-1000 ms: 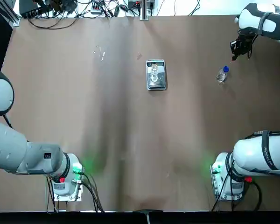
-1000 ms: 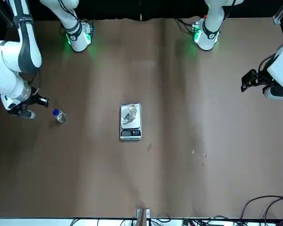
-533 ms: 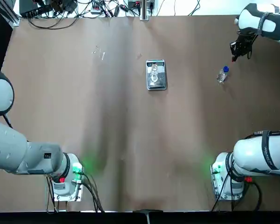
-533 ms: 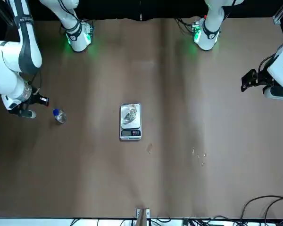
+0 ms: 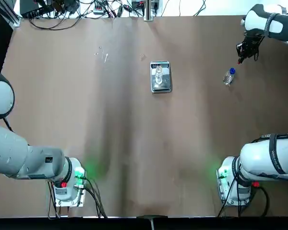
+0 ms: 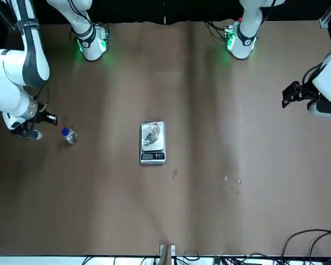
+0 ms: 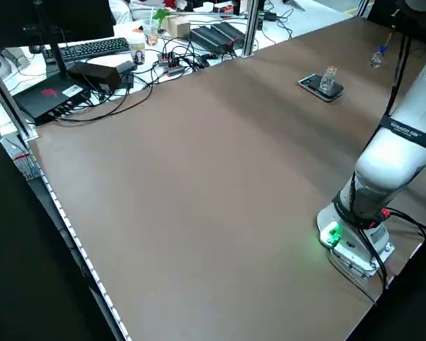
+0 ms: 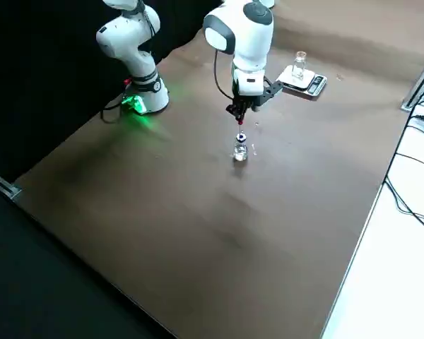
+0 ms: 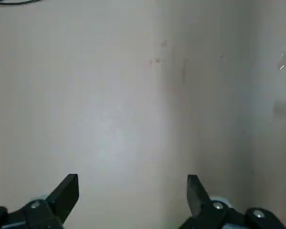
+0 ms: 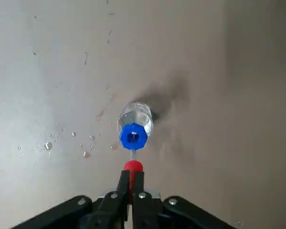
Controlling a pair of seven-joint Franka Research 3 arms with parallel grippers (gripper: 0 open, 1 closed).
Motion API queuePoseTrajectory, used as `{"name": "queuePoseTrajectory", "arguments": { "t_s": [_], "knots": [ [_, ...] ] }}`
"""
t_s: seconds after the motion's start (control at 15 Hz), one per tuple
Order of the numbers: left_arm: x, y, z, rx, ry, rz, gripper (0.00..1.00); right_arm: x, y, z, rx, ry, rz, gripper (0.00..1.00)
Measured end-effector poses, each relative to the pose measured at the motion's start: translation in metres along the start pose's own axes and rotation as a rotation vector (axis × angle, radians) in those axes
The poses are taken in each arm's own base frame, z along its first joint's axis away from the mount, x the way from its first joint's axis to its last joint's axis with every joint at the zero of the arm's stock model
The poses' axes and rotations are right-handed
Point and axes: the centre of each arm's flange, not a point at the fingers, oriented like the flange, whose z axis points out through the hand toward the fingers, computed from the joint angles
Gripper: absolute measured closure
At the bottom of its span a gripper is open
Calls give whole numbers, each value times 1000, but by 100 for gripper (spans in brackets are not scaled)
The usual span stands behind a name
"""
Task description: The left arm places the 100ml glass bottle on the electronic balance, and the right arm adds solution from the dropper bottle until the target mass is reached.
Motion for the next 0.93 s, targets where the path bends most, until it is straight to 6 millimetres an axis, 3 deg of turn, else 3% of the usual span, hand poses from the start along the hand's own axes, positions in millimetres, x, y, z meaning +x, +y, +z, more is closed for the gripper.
{"name": "queuePoseTrajectory", "arguments": {
  "t_s": [0.93],
  "knots": [
    [0, 0, 0, 0, 0, 0, 0, 6, -2, -10, 2, 36, 1, 95]
  ]
}}
